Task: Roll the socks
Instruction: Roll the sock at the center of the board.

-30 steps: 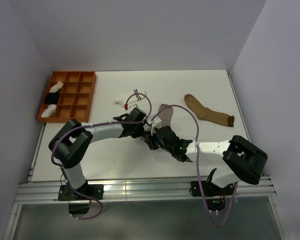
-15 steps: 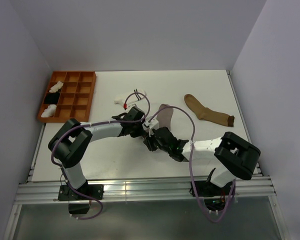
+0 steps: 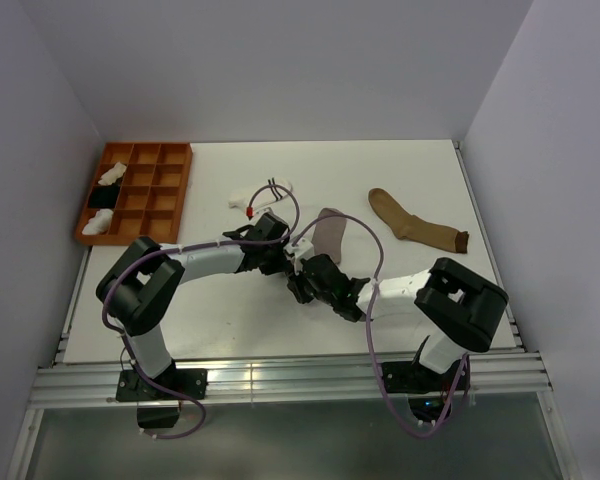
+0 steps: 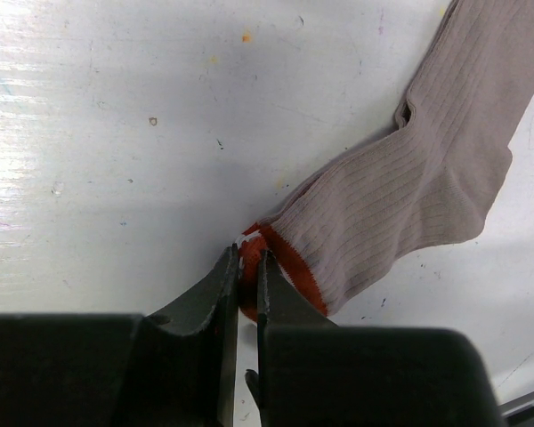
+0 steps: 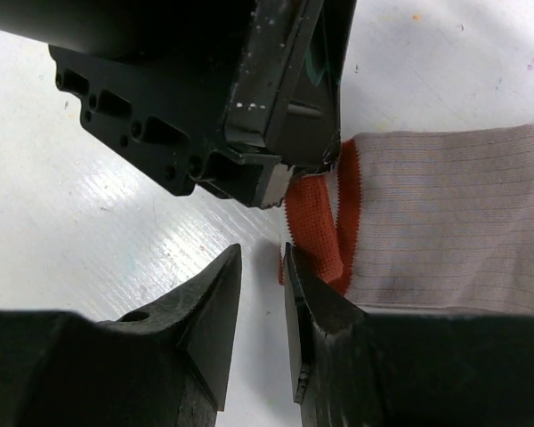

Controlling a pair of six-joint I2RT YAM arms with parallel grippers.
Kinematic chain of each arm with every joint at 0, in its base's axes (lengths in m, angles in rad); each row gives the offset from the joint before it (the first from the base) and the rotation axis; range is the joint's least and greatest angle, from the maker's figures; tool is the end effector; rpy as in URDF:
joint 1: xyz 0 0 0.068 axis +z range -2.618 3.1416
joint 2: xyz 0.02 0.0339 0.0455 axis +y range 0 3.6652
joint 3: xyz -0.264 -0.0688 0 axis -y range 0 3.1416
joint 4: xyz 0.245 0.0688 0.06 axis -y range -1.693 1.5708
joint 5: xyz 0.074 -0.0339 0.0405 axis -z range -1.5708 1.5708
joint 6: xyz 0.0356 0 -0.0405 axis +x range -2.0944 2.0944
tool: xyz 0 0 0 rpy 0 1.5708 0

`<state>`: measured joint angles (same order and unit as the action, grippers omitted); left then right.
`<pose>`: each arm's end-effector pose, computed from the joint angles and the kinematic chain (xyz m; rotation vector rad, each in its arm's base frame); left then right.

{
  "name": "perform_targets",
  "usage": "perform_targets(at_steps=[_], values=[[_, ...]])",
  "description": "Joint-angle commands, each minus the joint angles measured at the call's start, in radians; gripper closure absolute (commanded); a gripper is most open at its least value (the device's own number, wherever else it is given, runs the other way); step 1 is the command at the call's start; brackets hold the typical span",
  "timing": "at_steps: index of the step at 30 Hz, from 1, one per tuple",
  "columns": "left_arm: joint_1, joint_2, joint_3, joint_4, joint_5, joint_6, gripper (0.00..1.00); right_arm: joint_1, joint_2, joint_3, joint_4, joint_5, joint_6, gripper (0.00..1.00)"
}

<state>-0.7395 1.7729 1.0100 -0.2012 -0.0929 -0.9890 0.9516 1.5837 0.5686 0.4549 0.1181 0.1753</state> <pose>0.2637 -0.2361 0.1563 -0.3647 2.6011 -0.5460 0.1754 0.2388 0.1429 -0.7568 2.0386 0.5335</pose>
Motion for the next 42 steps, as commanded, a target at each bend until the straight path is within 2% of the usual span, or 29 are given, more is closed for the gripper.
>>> perform_targets(at_steps=[1, 9, 17, 32, 36, 42], values=[[0.005, -0.007, 0.001, -0.006, 0.004, 0.001, 1.0, 0.006, -0.03, 0.013, -0.004, 0.049, 0.007, 0.66], [0.006, -0.012, -0.002, -0.007, 0.005, 0.001, 1.0, 0.009, -0.11, 0.02, -0.027, 0.058, -0.011, 0.62], [0.006, -0.015, 0.002, -0.017, -0.001, 0.001, 1.0, 0.009, -0.019, 0.05, -0.038, 0.046, -0.003, 0.62], [0.009, -0.016, -0.002, -0.02, -0.002, -0.002, 1.0, 0.01, 0.024, 0.074, -0.142, 0.112, 0.007, 0.6], [0.009, -0.02, 0.002, -0.024, -0.004, -0.005, 1.0, 0.009, 0.038, 0.091, -0.177, 0.094, 0.009, 0.61], [0.011, -0.015, 0.001, -0.014, 0.002, -0.025, 0.99, 0.012, 0.067, 0.114, -0.214, 0.084, 0.009, 0.7]])
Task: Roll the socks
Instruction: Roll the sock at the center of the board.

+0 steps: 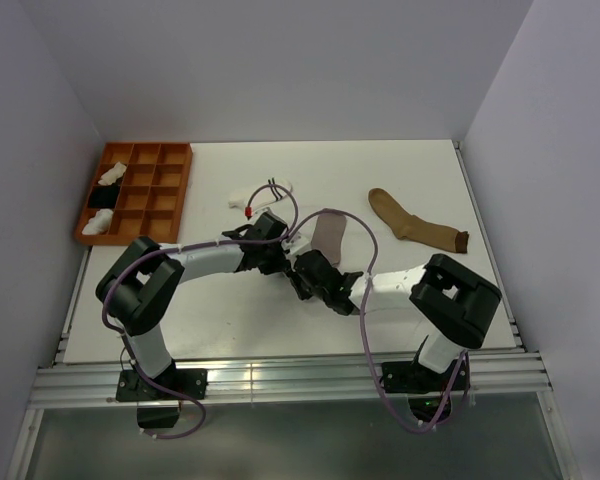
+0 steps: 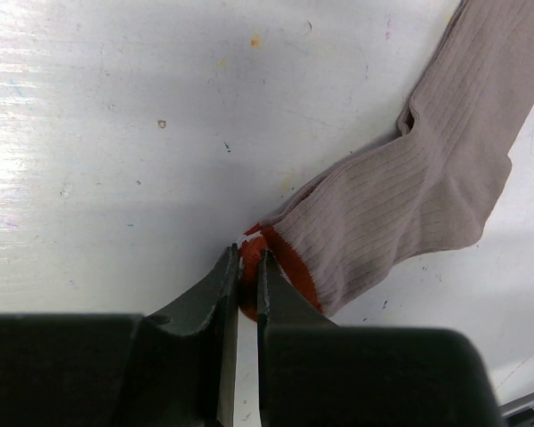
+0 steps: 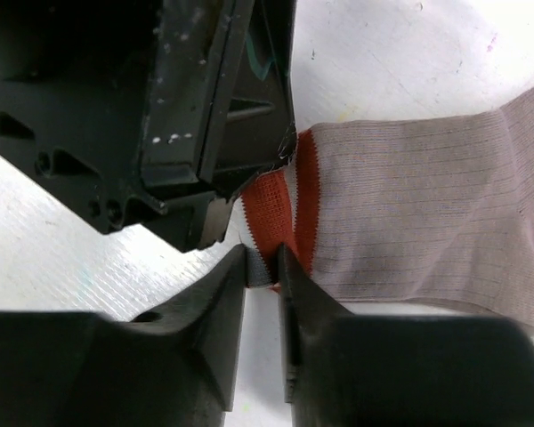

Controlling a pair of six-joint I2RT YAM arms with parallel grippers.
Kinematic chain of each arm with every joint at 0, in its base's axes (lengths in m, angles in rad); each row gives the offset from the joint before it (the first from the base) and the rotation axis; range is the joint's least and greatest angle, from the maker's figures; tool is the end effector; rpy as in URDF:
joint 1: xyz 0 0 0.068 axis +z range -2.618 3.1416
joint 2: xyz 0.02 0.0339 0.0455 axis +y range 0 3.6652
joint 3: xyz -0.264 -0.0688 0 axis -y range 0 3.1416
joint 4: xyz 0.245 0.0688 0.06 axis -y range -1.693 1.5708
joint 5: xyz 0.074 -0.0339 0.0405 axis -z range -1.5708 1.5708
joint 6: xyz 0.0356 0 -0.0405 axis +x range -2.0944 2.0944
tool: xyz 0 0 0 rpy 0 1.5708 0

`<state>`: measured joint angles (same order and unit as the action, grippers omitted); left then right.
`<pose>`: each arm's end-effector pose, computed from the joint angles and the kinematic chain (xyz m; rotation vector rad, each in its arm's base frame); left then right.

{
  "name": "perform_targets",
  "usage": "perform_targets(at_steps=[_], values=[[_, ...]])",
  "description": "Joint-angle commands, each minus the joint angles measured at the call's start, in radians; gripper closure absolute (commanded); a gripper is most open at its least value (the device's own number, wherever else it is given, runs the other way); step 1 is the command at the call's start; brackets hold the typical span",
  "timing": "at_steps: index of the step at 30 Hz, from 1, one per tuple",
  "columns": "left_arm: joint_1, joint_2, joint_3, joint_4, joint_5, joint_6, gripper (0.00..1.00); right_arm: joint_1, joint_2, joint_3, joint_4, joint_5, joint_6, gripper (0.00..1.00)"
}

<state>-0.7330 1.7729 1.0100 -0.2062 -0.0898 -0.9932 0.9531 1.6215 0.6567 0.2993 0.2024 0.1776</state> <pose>0.2649 -0.2342 0.1560 -0.3778 2.6049 -0.5436 0.1841 0.2468 0.1427 -0.7467 2.1218 0.3927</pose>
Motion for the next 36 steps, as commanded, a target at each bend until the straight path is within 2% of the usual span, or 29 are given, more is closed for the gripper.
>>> perform_targets(at_steps=[1, 3, 4, 5, 6, 10, 11, 15, 18, 22, 23, 26, 36], values=[[0.004, -0.015, -0.004, -0.006, 0.001, -0.025, 0.98, 0.01, 0.031, 0.027, -0.061, 0.002, 0.013, 0.76], [0.004, -0.02, -0.011, 0.004, -0.001, -0.039, 0.94, 0.01, 0.031, 0.032, -0.078, 0.006, 0.017, 0.83], [0.004, -0.023, -0.02, 0.01, -0.001, -0.045, 0.92, 0.01, 0.031, 0.032, -0.086, 0.011, 0.028, 0.93], [0.004, -0.027, -0.027, 0.014, -0.004, -0.051, 0.89, 0.009, 0.029, 0.031, -0.098, 0.014, 0.036, 0.97], [0.007, -0.039, -0.033, 0.017, -0.007, -0.067, 0.83, 0.004, 0.022, 0.026, -0.104, 0.009, 0.052, 1.0], [0.02, -0.092, -0.088, 0.048, -0.028, -0.108, 0.67, -0.04, -0.003, 0.029, -0.16, -0.057, 0.095, 1.0], [0.023, -0.104, -0.096, 0.06, -0.034, -0.122, 0.58, -0.053, -0.009, 0.026, -0.17, -0.082, 0.103, 1.0], [0.032, -0.177, -0.126, 0.08, -0.063, -0.148, 0.4, -0.129, -0.057, -0.012, -0.16, -0.198, 0.152, 1.0], [0.034, -0.219, -0.142, 0.099, -0.077, -0.16, 0.33, -0.215, -0.083, -0.04, -0.135, -0.337, 0.184, 1.0], [0.034, -0.24, -0.159, 0.139, -0.054, -0.156, 0.32, -0.313, -0.098, -0.075, -0.077, -0.515, 0.278, 1.0], [0.034, -0.242, -0.162, 0.146, -0.05, -0.15, 0.32, -0.335, -0.089, -0.086, -0.018, -0.617, 0.304, 1.0], [0.032, -0.237, -0.177, 0.192, -0.005, -0.148, 0.34, -0.415, -0.055, -0.147, 0.12, -0.756, 0.42, 1.0], [-0.011, -0.175, -0.168, 0.237, 0.033, -0.14, 0.4, -0.545, 0.058, -0.285, 0.423, -0.868, 0.669, 1.0]])
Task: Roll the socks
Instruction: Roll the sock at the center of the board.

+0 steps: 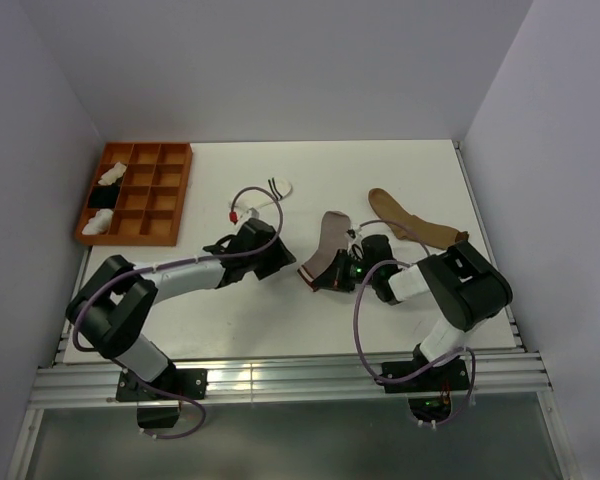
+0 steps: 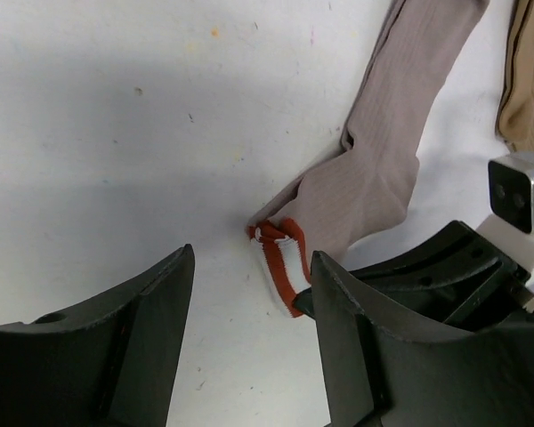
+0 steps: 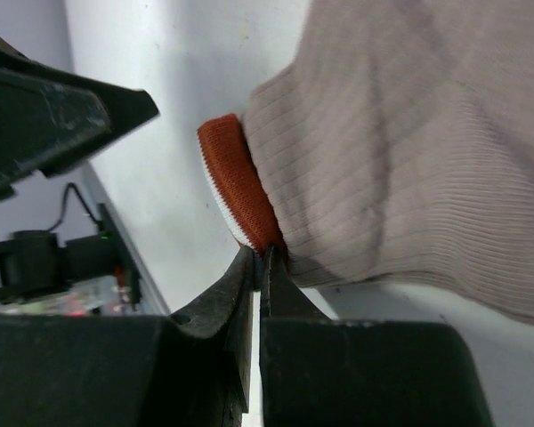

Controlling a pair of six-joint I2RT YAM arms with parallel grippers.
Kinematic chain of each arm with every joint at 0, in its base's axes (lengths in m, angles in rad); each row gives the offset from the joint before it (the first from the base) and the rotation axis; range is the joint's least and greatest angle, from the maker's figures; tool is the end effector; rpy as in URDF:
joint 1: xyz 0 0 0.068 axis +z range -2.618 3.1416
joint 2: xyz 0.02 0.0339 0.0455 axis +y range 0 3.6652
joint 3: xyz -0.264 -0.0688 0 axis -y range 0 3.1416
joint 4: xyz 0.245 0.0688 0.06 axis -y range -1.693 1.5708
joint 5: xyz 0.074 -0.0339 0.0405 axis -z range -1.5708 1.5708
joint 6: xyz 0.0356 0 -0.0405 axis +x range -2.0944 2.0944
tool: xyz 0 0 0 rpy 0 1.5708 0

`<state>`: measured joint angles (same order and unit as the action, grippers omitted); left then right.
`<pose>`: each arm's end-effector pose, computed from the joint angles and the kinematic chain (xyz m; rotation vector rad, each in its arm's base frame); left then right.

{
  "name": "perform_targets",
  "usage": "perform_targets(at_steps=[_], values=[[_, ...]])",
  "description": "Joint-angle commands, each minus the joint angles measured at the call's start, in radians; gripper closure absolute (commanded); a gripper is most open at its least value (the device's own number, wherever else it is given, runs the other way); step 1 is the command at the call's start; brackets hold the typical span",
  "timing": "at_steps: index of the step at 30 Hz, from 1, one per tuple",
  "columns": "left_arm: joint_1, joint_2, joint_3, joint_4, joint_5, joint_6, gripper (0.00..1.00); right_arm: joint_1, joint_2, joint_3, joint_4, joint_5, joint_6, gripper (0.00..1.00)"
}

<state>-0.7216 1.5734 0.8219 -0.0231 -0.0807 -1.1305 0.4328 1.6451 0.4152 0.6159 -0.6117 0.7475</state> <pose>0.2413 -0.2085 0.1775 -0.5473 2.4312 -0.7771 0.2296 0.1286 0.1065 -0.0118 2.3775 1.2926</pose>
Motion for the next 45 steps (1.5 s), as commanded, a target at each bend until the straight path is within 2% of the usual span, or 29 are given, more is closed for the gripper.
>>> perform_targets(at_steps=[1, 11, 20, 27, 37, 40, 43, 44, 45], values=[[-0.027, 0.033, 0.023, 0.055, 0.028, -0.003, 0.4, -0.029, 0.051, -0.049, 0.113, -0.053, 0.107, 1.0], [-0.047, 0.105, 0.054, 0.064, 0.059, -0.006, 0.43, -0.074, 0.136, -0.096, 0.206, -0.065, 0.191, 1.0], [-0.052, 0.148, 0.068, 0.106, 0.071, -0.015, 0.42, -0.077, 0.157, -0.087, 0.188, -0.065, 0.191, 1.0], [-0.053, 0.204, 0.095, 0.081, 0.085, -0.014, 0.46, -0.078, 0.162, -0.081, 0.163, -0.062, 0.184, 1.0], [-0.059, 0.263, 0.131, -0.009, 0.085, 0.005, 0.67, -0.08, 0.153, -0.069, 0.125, -0.051, 0.168, 1.0], [-0.064, 0.27, 0.151, -0.041, 0.085, 0.015, 0.82, -0.08, 0.142, -0.059, 0.087, -0.043, 0.153, 0.99], [-0.065, 0.277, 0.171, -0.06, 0.085, 0.034, 0.92, -0.08, 0.113, -0.047, 0.035, -0.026, 0.119, 0.95], [-0.067, 0.278, 0.181, -0.078, 0.085, 0.038, 0.99, -0.08, 0.104, -0.043, 0.024, -0.022, 0.098, 0.92], [-0.067, 0.28, 0.189, -0.092, 0.05, 0.043, 1.0, -0.08, 0.095, -0.041, 0.013, -0.014, 0.087, 0.9]])
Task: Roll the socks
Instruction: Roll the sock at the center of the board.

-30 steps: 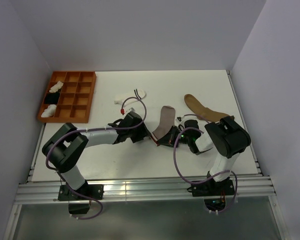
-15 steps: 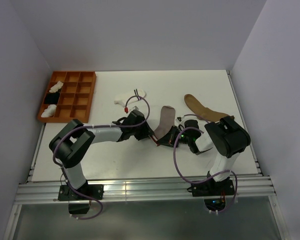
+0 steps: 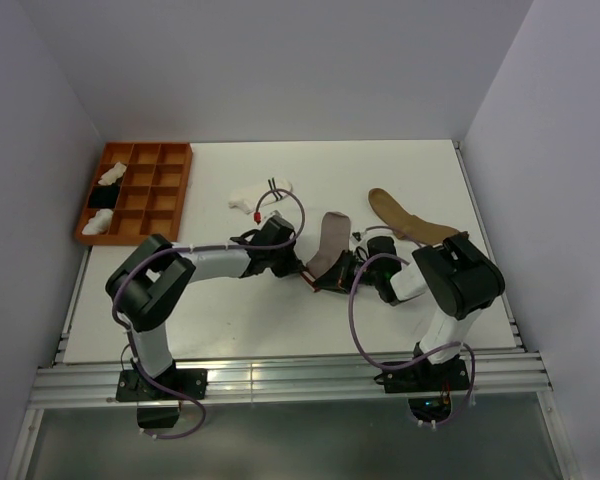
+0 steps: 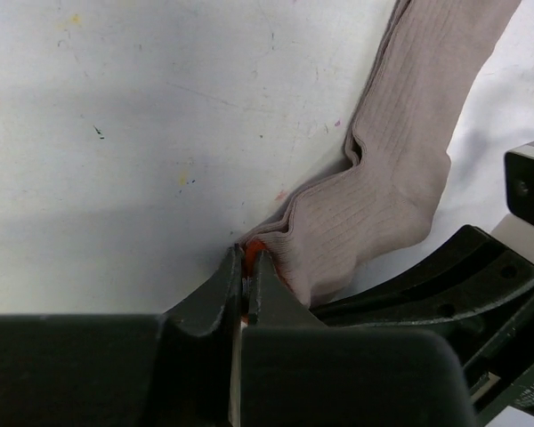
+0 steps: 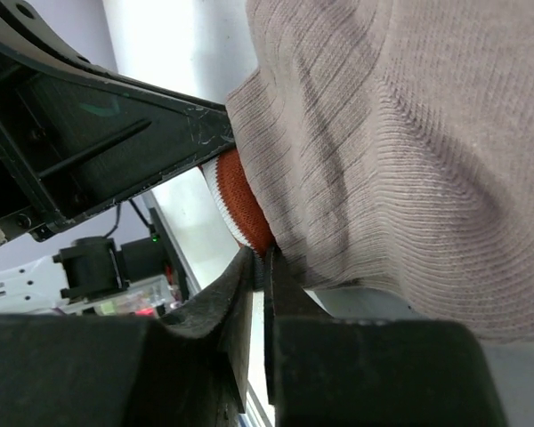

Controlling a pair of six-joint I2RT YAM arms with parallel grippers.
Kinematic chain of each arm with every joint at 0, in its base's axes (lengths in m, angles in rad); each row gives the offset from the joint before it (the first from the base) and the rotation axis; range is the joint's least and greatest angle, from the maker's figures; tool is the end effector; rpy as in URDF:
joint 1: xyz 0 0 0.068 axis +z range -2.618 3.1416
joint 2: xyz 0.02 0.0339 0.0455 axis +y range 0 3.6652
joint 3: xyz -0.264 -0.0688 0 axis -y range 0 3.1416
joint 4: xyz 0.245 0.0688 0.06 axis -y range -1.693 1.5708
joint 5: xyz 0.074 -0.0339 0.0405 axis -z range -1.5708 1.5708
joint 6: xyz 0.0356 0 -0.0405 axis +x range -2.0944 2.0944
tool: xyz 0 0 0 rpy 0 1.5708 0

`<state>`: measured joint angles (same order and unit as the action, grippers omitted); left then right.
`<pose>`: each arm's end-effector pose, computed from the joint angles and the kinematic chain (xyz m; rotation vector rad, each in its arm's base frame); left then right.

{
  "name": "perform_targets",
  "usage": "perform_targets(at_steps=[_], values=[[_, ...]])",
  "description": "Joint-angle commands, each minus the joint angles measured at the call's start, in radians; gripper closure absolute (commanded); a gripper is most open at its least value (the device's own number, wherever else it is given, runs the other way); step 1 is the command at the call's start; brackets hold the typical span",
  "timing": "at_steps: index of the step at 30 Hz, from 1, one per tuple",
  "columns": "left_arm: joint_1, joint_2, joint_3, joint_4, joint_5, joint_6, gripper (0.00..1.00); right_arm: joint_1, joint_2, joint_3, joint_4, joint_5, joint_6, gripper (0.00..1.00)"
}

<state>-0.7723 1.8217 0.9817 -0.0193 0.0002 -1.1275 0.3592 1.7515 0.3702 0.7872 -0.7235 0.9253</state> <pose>0.2617 -0.2549 0.1438 -0.4622 2.5756 -0.7910 0.2313 0.1120 0.0875 0.2031 2.3928 1.4626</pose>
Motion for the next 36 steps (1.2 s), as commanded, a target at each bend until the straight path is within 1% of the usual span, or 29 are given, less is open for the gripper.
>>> perform_targets(at_steps=[1, 2, 4, 5, 8, 9, 10, 12, 13, 14, 17, 21, 22, 23, 24, 27, 31, 36], values=[[-0.016, 0.034, 0.037, -0.109, -0.051, 0.057, 1.0, -0.005, -0.036, 0.012, -0.19, 0.102, -0.117, 0.88], [-0.016, 0.034, 0.052, -0.137, -0.06, 0.066, 1.0, -0.005, -0.049, 0.018, -0.212, 0.11, -0.131, 0.83], [-0.016, 0.031, 0.066, -0.162, -0.089, 0.089, 1.0, 0.007, -0.099, 0.033, -0.267, 0.139, -0.176, 0.77], [-0.018, 0.031, 0.081, -0.186, -0.101, 0.095, 1.0, 0.017, -0.124, 0.041, -0.29, 0.151, -0.195, 0.72], [-0.019, 0.03, 0.121, -0.232, -0.144, 0.129, 1.0, 0.075, -0.228, 0.073, -0.391, 0.238, -0.282, 0.66], [-0.019, 0.03, 0.133, -0.261, -0.155, 0.136, 1.0, 0.096, -0.256, 0.079, -0.413, 0.277, -0.307, 0.65], [-0.021, 0.031, 0.143, -0.277, -0.167, 0.155, 1.0, 0.118, -0.289, 0.094, -0.463, 0.361, -0.331, 0.65], [-0.027, 0.03, 0.167, -0.307, -0.195, 0.176, 1.0, 0.196, -0.377, 0.108, -0.506, 0.471, -0.408, 0.64], [-0.031, 0.028, 0.178, -0.312, -0.2, 0.182, 1.0, 0.225, -0.4, 0.121, -0.54, 0.575, -0.457, 0.63], [-0.033, 0.028, 0.181, -0.315, -0.203, 0.187, 1.0, 0.278, -0.446, 0.122, -0.545, 0.617, -0.482, 0.63], [-0.042, 0.03, 0.195, -0.326, -0.2, 0.198, 1.0, 0.371, -0.504, 0.128, -0.553, 0.745, -0.571, 0.6], [-0.048, 0.033, 0.201, -0.323, -0.184, 0.21, 1.0, 0.457, -0.506, 0.133, -0.522, 0.814, -0.661, 0.56], [-0.05, 0.036, 0.206, -0.326, -0.183, 0.213, 1.0, 0.472, -0.5, 0.141, -0.516, 0.82, -0.686, 0.52], [-0.05, 0.037, 0.209, -0.329, -0.183, 0.215, 1.0, 0.486, -0.488, 0.147, -0.514, 0.84, -0.698, 0.51], [-0.05, 0.037, 0.21, -0.33, -0.181, 0.219, 1.0, 0.518, -0.463, 0.154, -0.51, 0.855, -0.709, 0.51], [-0.051, 0.039, 0.218, -0.337, -0.181, 0.222, 1.0, 0.561, -0.425, 0.165, -0.477, 0.906, -0.737, 0.51], [-0.051, 0.042, 0.224, -0.343, -0.174, 0.23, 1.0, 0.629, -0.36, 0.185, -0.461, 0.973, -0.778, 0.55], [-0.051, 0.05, 0.229, -0.344, -0.167, 0.233, 1.0, 0.659, -0.323, 0.204, -0.46, 1.03, -0.793, 0.55]])
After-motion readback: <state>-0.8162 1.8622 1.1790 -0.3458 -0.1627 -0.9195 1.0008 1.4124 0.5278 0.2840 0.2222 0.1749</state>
